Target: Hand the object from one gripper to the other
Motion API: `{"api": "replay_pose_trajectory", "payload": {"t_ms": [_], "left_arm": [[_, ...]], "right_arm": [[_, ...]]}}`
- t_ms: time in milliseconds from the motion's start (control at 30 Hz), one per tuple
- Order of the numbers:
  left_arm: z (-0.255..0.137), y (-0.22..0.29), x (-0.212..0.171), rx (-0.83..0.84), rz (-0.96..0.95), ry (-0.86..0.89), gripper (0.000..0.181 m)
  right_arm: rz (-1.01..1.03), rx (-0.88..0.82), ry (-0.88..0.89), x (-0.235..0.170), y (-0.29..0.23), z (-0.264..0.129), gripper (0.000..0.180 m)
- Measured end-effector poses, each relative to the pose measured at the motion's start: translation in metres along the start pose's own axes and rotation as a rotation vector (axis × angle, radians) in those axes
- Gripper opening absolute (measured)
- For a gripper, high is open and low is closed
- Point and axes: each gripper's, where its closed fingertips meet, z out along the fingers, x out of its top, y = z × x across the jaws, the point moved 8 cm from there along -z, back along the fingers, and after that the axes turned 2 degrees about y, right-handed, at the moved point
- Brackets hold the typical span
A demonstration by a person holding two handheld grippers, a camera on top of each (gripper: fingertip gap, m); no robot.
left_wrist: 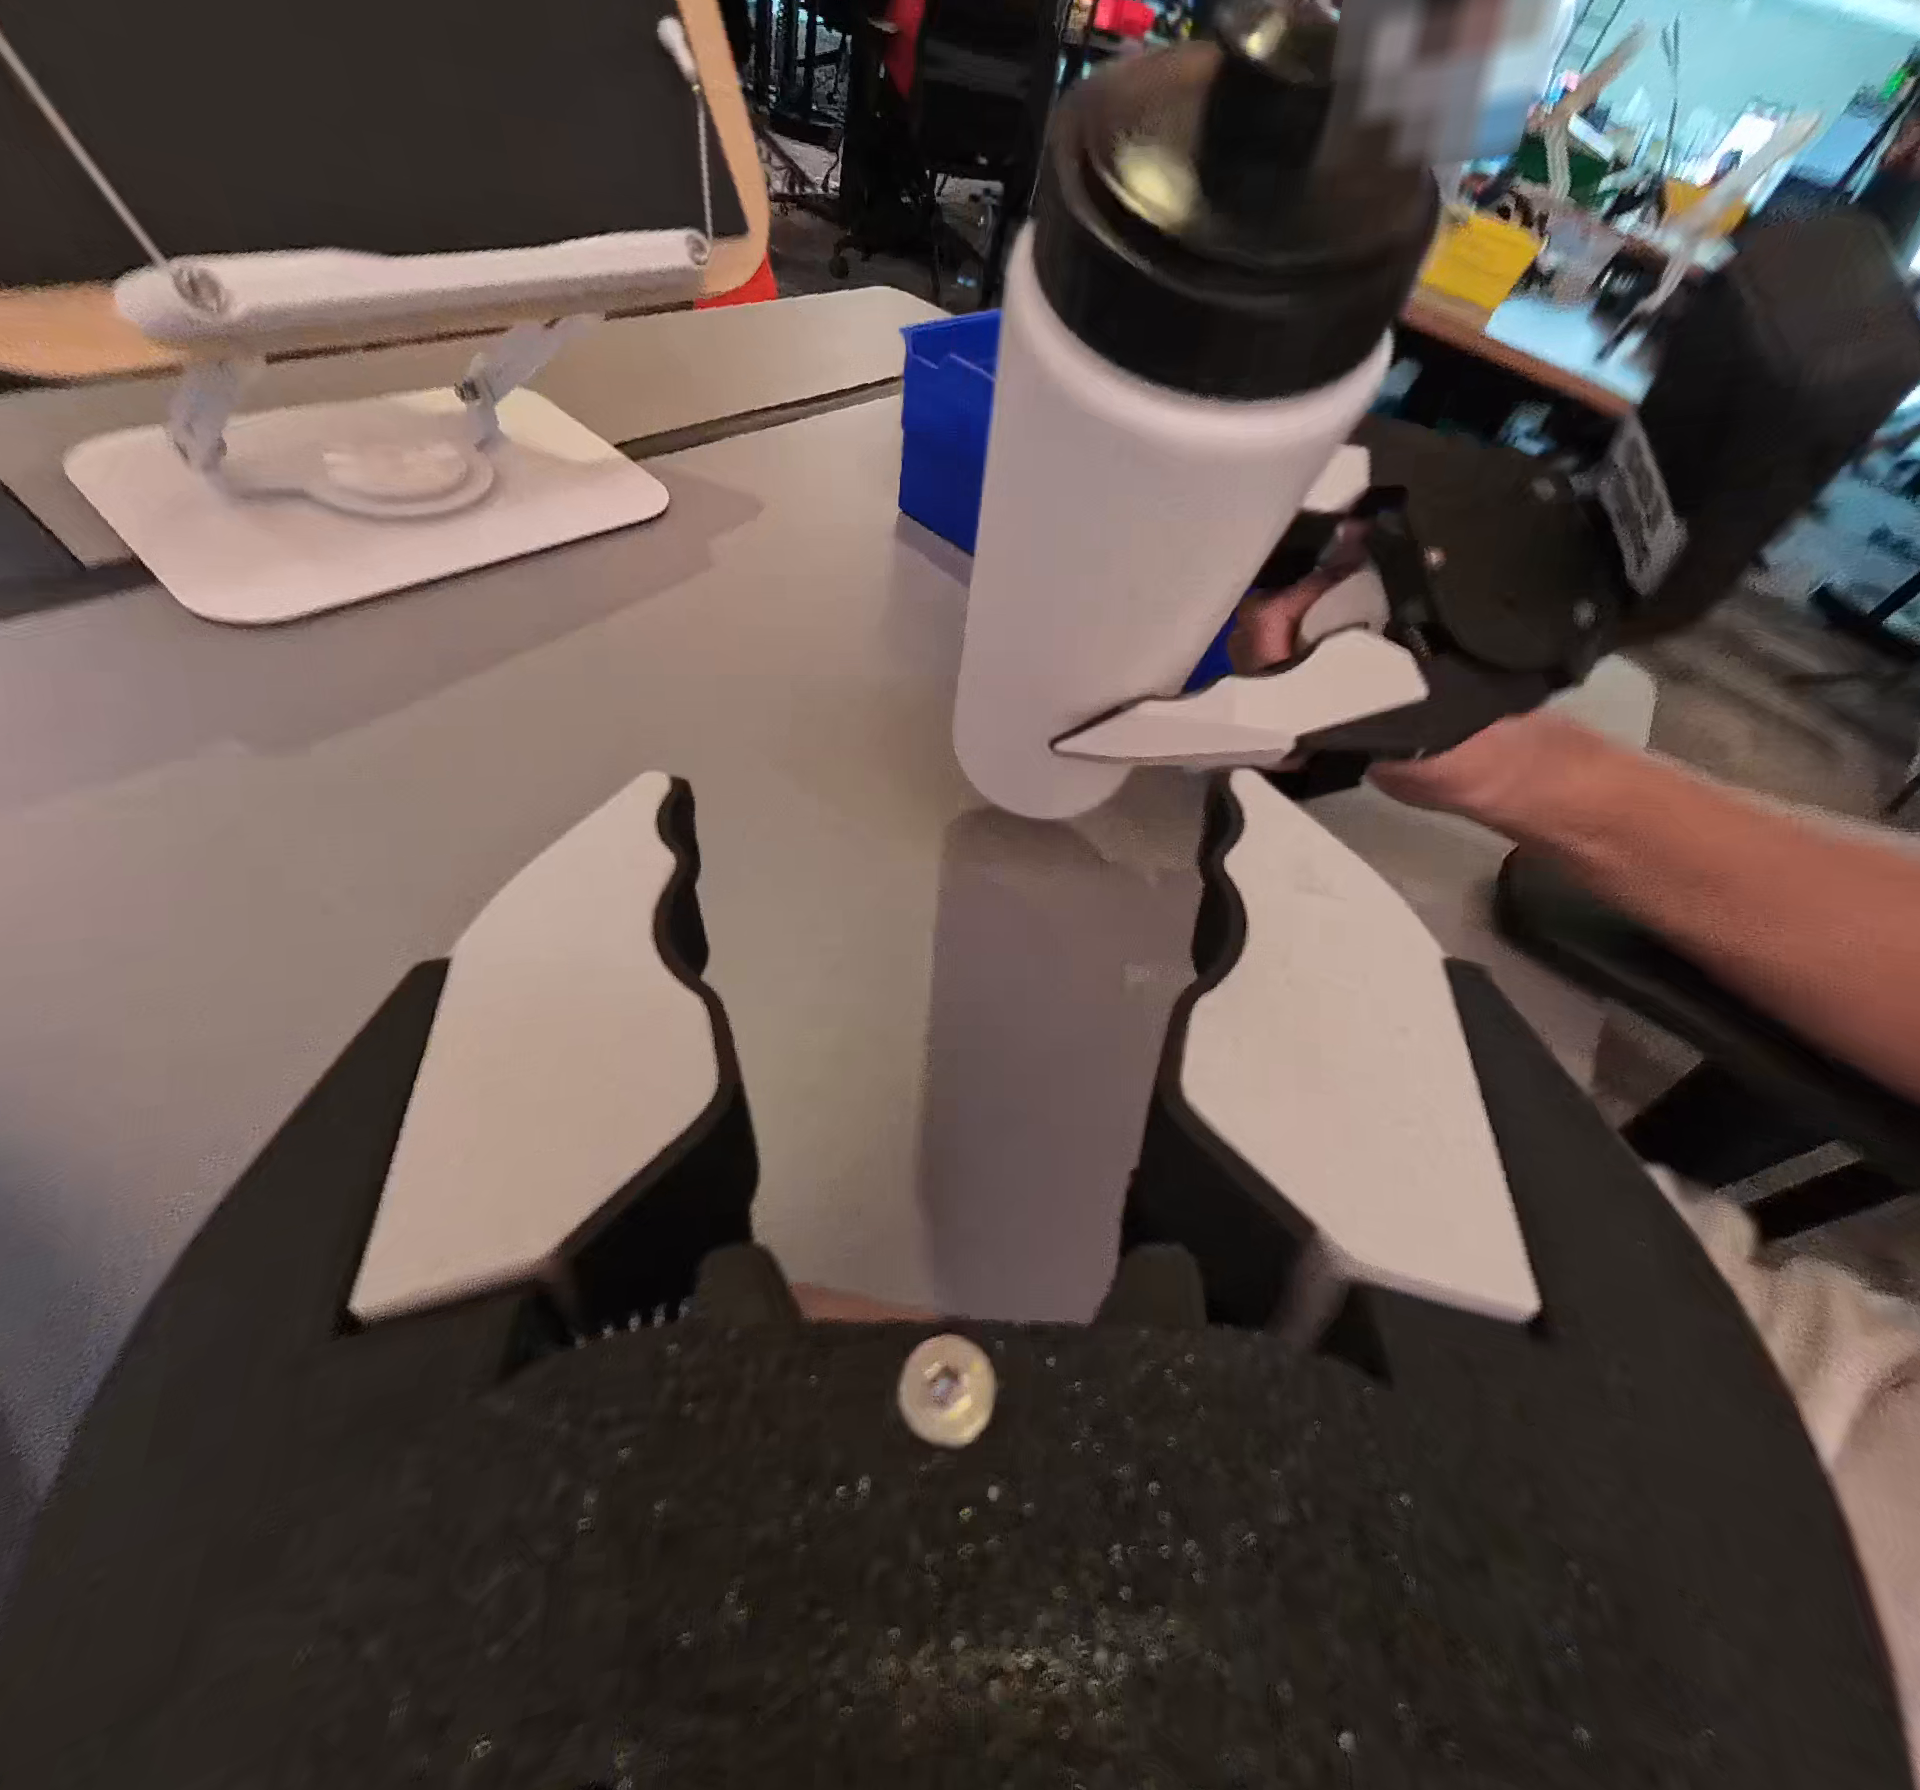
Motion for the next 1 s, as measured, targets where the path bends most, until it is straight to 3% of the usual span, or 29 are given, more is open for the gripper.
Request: {"api": "replay_pose_trajectory", "payload": {"t_ms": [100, 200, 300, 367, 500, 633, 767, 900, 967, 1000], "left_arm": [[0.004, 0.001, 0.009, -0.043, -0.064, 0.008, 0.099], [0.011, 0.012, 0.014, -0.032, 0.025, -0.067, 0.106], [0.017, 0.016, 0.011, 0.000, 0.055, -0.158, 0.106], [0.020, 0.014, 0.006, 0.006, 0.035, -0.199, 0.092], [0.019, 0.008, -0.003, 0.000, 0.014, -0.280, 0.090], [0.019, 0.006, 0.004, -0.010, 0.039, -0.313, 0.089], [0.015, -0.008, 0.032, 0.045, 0.179, -0.415, 0.089], [0.015, -0.018, 0.067, 0.005, 0.320, -0.637, 0.088], [0.016, -0.014, 0.083, -0.065, 0.380, -0.729, 0.088], [0.018, -0.009, 0.089, -0.104, 0.407, -0.772, 0.088]], "right_arm": [[-0.303, -0.174, -0.098, 0.001, -0.009, 0.003, 0.083], [-0.525, -0.249, -0.170, 0.000, -0.025, 0.010, 0.083], [-0.660, -0.259, -0.166, 0.004, -0.040, 0.015, 0.083], [-0.733, -0.290, -0.156, 0.010, -0.048, 0.015, 0.083], [-0.800, -0.302, -0.170, 0.006, -0.053, 0.017, 0.084], [-0.669, -0.221, -0.145, 0.005, -0.058, 0.016, 0.084], [-0.476, -0.080, -0.045, 0.012, -0.060, 0.006, 0.095], [-0.160, 0.201, 0.073, 0.008, -0.055, -0.007, 0.093], [0.087, 0.395, 0.100, 0.003, -0.047, -0.010, 0.079], [0.239, 0.505, 0.101, 0.000, -0.043, -0.010, 0.081]]}}
